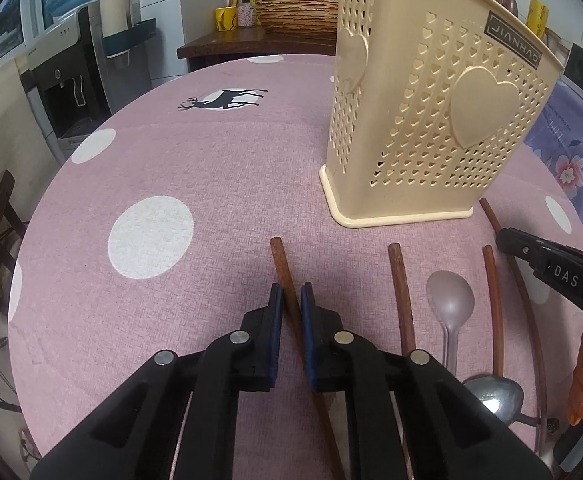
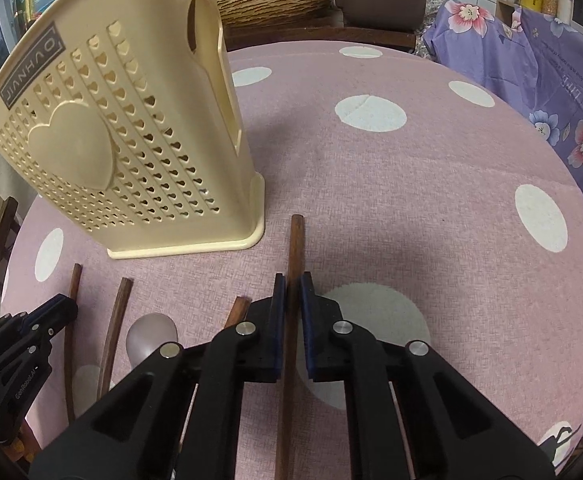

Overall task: Organize utensils
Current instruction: 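Close the right tool on a wooden chopstick while the left tool grasps another wooden chopstick, then lift both wooden chopsticks and lower them into the cream holder, opening both tools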

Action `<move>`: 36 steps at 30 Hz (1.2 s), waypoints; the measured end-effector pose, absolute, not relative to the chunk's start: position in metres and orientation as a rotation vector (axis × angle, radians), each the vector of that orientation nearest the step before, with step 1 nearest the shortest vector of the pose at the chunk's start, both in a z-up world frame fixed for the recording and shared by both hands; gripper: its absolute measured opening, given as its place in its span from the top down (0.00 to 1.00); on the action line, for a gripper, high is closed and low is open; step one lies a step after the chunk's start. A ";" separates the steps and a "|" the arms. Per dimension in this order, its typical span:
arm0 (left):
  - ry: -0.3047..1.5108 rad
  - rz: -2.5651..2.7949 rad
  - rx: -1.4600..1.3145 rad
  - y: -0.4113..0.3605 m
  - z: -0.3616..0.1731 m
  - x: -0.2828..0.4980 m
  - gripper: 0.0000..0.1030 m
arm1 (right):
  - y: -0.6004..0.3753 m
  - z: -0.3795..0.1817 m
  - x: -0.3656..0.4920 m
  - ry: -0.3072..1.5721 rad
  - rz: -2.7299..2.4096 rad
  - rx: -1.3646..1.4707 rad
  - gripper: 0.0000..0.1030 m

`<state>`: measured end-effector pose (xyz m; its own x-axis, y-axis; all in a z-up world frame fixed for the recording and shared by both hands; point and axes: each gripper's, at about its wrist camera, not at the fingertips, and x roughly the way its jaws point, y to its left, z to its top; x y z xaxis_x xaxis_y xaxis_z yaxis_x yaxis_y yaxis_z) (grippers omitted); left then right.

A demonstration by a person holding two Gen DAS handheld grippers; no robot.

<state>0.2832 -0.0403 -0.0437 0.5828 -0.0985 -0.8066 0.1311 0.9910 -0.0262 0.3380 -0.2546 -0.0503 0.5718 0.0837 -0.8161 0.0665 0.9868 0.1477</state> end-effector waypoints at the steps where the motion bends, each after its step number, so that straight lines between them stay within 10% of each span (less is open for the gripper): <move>1: 0.938 -0.134 0.037 -0.041 -0.044 0.283 0.90 | -0.255 -0.050 0.338 0.959 0.013 0.169 0.92; 17: 0.903 -0.168 -0.004 -0.038 -0.030 0.281 0.92 | -0.272 -0.025 0.323 0.869 0.064 0.271 0.93; 36: 0.577 -0.238 -0.031 0.001 0.114 0.235 0.92 | -0.313 0.110 0.239 0.556 0.143 0.271 0.93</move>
